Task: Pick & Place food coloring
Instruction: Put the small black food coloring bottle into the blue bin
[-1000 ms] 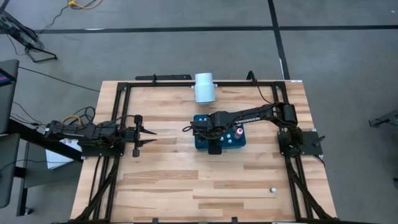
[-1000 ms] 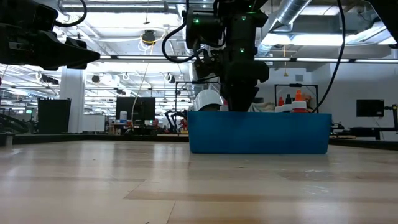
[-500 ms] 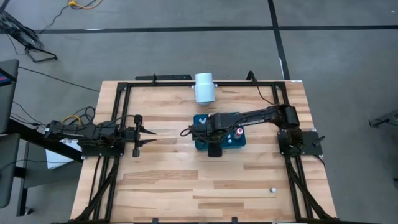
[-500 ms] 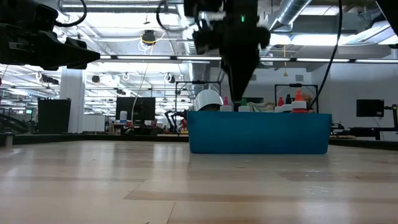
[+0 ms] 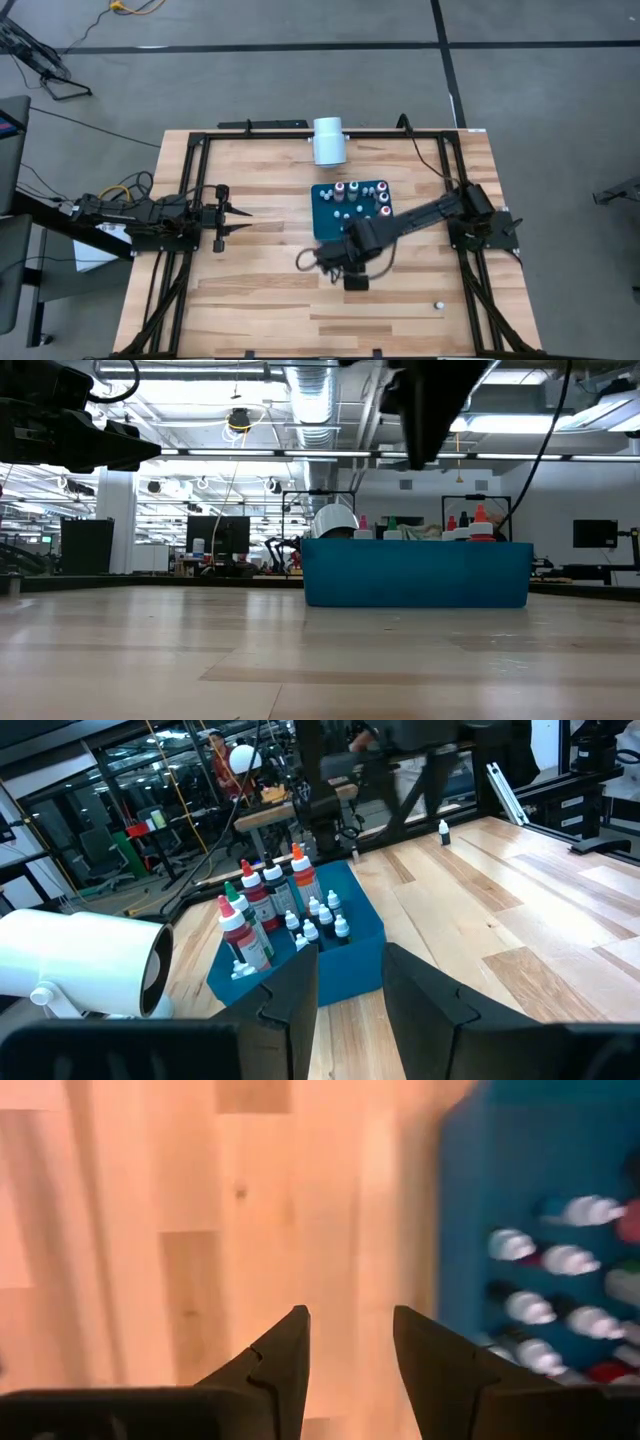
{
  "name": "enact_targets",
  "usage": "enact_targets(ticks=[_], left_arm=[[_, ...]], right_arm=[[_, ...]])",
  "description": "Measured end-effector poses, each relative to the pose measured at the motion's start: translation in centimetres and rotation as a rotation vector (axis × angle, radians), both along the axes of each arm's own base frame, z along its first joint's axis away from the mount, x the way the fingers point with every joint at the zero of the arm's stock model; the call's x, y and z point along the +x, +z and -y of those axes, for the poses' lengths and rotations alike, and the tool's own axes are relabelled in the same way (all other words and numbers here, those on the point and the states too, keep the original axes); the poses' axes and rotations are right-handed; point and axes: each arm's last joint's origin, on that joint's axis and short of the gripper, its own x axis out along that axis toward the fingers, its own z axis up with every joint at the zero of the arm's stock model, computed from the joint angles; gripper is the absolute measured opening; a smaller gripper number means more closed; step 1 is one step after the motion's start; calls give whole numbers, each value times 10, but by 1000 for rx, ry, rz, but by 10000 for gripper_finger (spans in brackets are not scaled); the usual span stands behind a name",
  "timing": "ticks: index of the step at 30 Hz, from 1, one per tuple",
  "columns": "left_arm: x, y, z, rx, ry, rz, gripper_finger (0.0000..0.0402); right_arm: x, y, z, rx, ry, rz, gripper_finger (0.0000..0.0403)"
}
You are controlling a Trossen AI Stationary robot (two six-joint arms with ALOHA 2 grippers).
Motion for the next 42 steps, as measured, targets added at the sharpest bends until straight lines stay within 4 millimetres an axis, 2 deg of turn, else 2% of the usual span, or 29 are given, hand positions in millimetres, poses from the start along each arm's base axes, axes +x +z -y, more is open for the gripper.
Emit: enact_targets(ticks=[6,9,12,15,24,30,34,42], left_arm=[[0,0,0,0,0,0,105],[0,0,0,0,0,0,105],[0,0,0,0,0,0,105],[0,0,0,0,0,-1,105],[0,0,0,0,0,0,105],[0,0,0,0,0,0,105],[0,0,0,0,0,0,105],[0,0,0,0,0,0,105]], right_arm=[[-16,-2,-38,52,-120,-27,133],[-29,-2,-48,51,-317,-102,134],[-46,-1,-56,-26,-475,-171,134],[-61,0,-66,-93,-575,-216,132],[-89,-2,-98,-81,-819,-217,134],[-125,-16,-102,-107,-999,-388,138],[-147,-25,-99,-83,-1084,-424,142],[-172,-56,-90,12,-1125,-469,143]])
